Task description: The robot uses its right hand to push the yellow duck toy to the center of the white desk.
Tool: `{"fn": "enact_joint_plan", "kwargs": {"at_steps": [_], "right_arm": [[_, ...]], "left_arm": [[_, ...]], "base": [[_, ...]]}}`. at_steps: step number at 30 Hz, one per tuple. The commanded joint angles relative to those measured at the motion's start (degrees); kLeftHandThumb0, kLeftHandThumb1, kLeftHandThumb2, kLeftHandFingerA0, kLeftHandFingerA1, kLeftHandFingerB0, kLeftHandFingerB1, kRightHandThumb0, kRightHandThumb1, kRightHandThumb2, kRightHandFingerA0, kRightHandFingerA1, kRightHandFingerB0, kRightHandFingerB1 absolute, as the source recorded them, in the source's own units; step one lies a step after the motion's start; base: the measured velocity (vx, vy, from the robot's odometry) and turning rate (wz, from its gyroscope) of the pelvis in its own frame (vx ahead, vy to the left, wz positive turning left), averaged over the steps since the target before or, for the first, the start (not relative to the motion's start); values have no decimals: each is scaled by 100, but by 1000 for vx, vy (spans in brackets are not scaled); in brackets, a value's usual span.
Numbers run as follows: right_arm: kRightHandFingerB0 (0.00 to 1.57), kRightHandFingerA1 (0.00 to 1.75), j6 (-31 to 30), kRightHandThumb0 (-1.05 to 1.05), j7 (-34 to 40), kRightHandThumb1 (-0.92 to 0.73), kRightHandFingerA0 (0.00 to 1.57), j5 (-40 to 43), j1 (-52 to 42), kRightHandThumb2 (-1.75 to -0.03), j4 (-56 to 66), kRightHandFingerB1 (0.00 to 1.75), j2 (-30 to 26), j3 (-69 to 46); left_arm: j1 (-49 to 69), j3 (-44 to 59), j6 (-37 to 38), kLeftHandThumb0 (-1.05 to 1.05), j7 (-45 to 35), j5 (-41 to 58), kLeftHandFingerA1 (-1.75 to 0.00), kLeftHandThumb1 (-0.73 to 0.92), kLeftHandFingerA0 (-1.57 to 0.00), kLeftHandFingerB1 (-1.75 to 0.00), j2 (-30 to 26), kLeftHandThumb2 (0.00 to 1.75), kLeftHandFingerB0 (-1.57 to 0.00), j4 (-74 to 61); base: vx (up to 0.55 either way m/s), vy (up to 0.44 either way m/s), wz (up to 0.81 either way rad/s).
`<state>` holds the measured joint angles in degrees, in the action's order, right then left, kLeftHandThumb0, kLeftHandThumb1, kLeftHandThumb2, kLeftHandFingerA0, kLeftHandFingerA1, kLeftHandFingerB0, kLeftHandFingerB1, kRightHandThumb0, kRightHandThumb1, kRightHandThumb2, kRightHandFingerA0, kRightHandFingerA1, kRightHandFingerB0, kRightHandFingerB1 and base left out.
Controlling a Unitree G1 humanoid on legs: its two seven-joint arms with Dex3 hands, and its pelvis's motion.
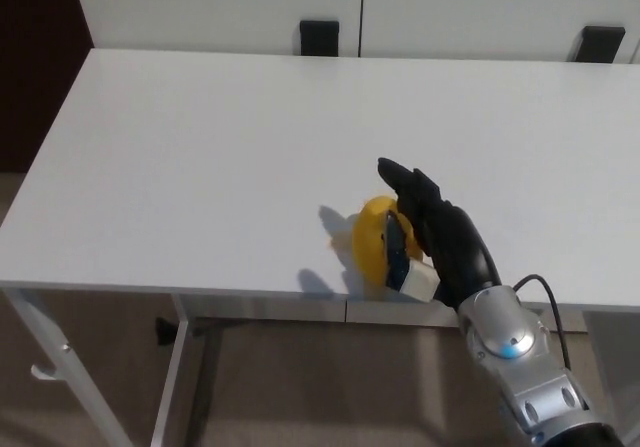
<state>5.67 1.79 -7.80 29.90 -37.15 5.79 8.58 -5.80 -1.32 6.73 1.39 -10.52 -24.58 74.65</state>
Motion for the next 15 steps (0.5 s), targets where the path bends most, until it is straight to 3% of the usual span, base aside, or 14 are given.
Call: {"fn": "enact_joint_plan", "kwargs": {"at_steps": [1, 4, 9, 10, 15], "right_arm": [[0, 12, -209, -105, 233, -86, 0, -88, 90, -126, 101, 1, -114, -137], [0, 14, -233, -105, 325, -81, 0, -146, 64, -125, 213, 3, -188, -180], [0, 15, -177, -105, 441, -83, 0, -190, 52, -126, 530, 9, -304, -282], [0, 0, -129, -100, 451, -92, 0, -137, 58, -76, 740, 0, -363, -381], [0, 0, -24, -101, 610, -92, 0, -226, 49, -78, 1421, 0, -657, -634]], "left_arm": [[26, -2, 185, 26, -7, -39, -89, -51, -146, -81, -23, 159, -153, -1], [45, -23, 215, 24, -10, -60, -87, -50, -152, -81, -38, 154, -157, -12], [44, -3, 180, 29, -7, -34, -90, -49, -148, -81, -34, 159, -156, -15], [47, -17, 170, 28, -7, -46, -85, -52, -144, -78, -39, 157, -157, -18], [54, -1, 140, 31, 17, -28, -92, -46, -148, -86, -10, 154, -154, -8]], "base": [[0, 0, 0], [0, 0, 0], [0, 0, 0], [0, 0, 0], [0, 0, 0]]}}
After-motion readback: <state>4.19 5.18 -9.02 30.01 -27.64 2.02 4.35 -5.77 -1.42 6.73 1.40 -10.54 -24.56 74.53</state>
